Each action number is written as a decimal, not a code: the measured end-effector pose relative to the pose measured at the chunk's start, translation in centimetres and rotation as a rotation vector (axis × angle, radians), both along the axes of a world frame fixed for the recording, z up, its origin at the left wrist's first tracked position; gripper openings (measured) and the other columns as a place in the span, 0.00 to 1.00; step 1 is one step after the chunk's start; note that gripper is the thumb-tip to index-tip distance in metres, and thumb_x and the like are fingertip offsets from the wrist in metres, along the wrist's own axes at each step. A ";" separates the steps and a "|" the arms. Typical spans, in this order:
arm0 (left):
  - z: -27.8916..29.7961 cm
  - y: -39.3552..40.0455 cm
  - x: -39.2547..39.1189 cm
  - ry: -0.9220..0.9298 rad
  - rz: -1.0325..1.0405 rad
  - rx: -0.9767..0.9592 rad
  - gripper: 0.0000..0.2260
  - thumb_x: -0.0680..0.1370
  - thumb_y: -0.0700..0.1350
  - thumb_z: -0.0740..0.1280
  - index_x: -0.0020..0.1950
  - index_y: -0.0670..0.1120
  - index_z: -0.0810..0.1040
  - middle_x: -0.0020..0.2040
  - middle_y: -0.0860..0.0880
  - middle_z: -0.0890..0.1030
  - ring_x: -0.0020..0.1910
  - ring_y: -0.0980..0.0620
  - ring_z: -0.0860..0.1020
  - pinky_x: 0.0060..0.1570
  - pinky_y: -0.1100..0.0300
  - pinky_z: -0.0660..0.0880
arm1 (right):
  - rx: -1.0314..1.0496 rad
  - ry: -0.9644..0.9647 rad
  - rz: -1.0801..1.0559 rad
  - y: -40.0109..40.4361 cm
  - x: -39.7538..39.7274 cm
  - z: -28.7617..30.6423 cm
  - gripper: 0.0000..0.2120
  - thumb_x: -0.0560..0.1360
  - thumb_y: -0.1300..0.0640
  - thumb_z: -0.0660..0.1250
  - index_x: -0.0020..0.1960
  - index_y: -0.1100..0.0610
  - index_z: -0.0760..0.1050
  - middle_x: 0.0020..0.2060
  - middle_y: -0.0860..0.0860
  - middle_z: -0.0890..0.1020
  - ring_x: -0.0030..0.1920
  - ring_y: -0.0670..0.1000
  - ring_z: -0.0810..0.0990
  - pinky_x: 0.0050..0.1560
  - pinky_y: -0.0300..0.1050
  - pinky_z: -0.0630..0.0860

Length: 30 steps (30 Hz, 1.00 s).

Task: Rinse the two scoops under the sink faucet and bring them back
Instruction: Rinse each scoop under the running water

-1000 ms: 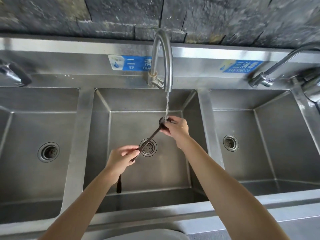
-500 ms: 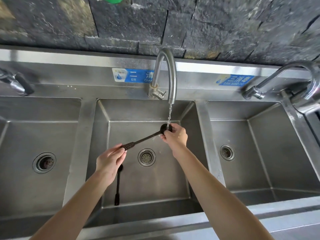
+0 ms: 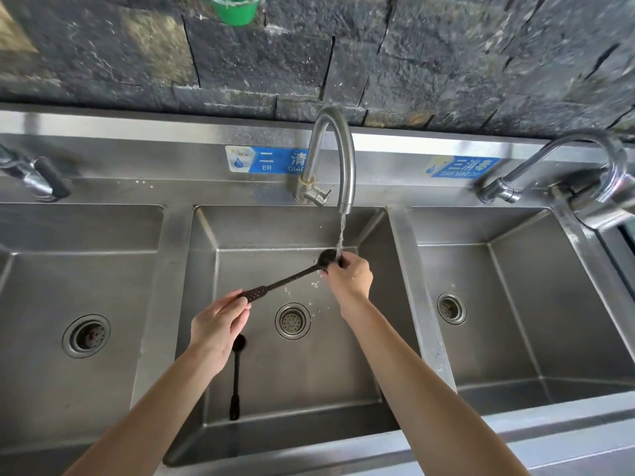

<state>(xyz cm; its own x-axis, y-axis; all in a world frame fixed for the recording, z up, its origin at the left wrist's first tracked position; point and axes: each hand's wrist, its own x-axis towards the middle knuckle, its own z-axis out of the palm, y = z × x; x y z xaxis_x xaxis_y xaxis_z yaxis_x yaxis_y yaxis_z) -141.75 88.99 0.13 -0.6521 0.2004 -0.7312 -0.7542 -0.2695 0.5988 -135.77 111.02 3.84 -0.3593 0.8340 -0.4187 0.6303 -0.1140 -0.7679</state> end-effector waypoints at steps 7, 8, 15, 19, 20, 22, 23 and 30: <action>-0.1 -0.3 0.4 0.012 -0.022 -0.014 0.11 0.76 0.30 0.70 0.57 0.37 0.83 0.49 0.40 0.85 0.50 0.47 0.84 0.50 0.62 0.82 | -0.010 0.014 -0.046 -0.6 0.0 -0.6 0.12 0.76 0.56 0.67 0.36 0.58 0.81 0.27 0.49 0.85 0.32 0.52 0.87 0.39 0.46 0.85; -0.2 -0.3 0.4 0.020 -0.024 -0.023 0.11 0.76 0.30 0.70 0.57 0.37 0.83 0.49 0.40 0.85 0.49 0.48 0.84 0.50 0.63 0.82 | -0.015 -0.003 -0.026 -0.6 0.0 -0.6 0.11 0.76 0.56 0.68 0.37 0.58 0.82 0.30 0.51 0.87 0.36 0.54 0.88 0.41 0.47 0.86; -0.6 -0.5 0.0 0.018 -0.004 -0.011 0.08 0.75 0.31 0.72 0.52 0.40 0.84 0.46 0.43 0.87 0.46 0.51 0.86 0.49 0.64 0.82 | -0.081 0.090 -0.101 -0.8 0.7 0.1 0.14 0.76 0.57 0.73 0.32 0.48 0.84 0.26 0.42 0.84 0.27 0.42 0.85 0.32 0.35 0.82; -0.4 0.4 -0.2 -0.068 0.065 0.045 0.09 0.72 0.29 0.73 0.51 0.37 0.83 0.48 0.41 0.86 0.46 0.49 0.86 0.51 0.60 0.82 | -0.102 0.125 -0.155 -0.8 1.1 1.7 0.11 0.78 0.54 0.71 0.39 0.42 0.84 0.33 0.42 0.86 0.33 0.48 0.89 0.39 0.37 0.84; -0.3 0.7 -0.2 -0.082 0.065 0.059 0.09 0.72 0.29 0.73 0.51 0.36 0.83 0.48 0.41 0.85 0.46 0.48 0.86 0.51 0.59 0.82 | -0.102 0.139 -0.165 -0.7 1.3 2.1 0.09 0.79 0.54 0.71 0.43 0.43 0.85 0.37 0.45 0.87 0.34 0.48 0.89 0.38 0.36 0.84; -0.2 1.3 -0.4 -0.102 0.053 0.081 0.10 0.73 0.28 0.72 0.52 0.36 0.83 0.49 0.40 0.85 0.48 0.47 0.85 0.50 0.59 0.82 | -0.107 0.158 -0.181 -0.4 1.6 2.6 0.10 0.78 0.55 0.68 0.44 0.45 0.87 0.41 0.49 0.89 0.36 0.49 0.90 0.34 0.32 0.80; -0.2 1.6 -0.4 -0.108 0.048 0.089 0.10 0.73 0.28 0.72 0.53 0.36 0.83 0.49 0.40 0.85 0.48 0.47 0.85 0.50 0.59 0.82 | -0.112 0.158 -0.188 -0.3 1.8 2.8 0.12 0.78 0.55 0.67 0.41 0.45 0.86 0.42 0.51 0.89 0.36 0.49 0.90 0.31 0.30 0.78; -0.2 3.4 -0.7 -0.111 0.049 0.108 0.10 0.73 0.27 0.71 0.53 0.35 0.82 0.53 0.39 0.84 0.50 0.46 0.85 0.51 0.58 0.82 | -0.169 0.201 -0.186 1.5 2.9 3.7 0.16 0.80 0.54 0.65 0.37 0.45 0.85 0.44 0.56 0.90 0.36 0.50 0.90 0.41 0.35 0.82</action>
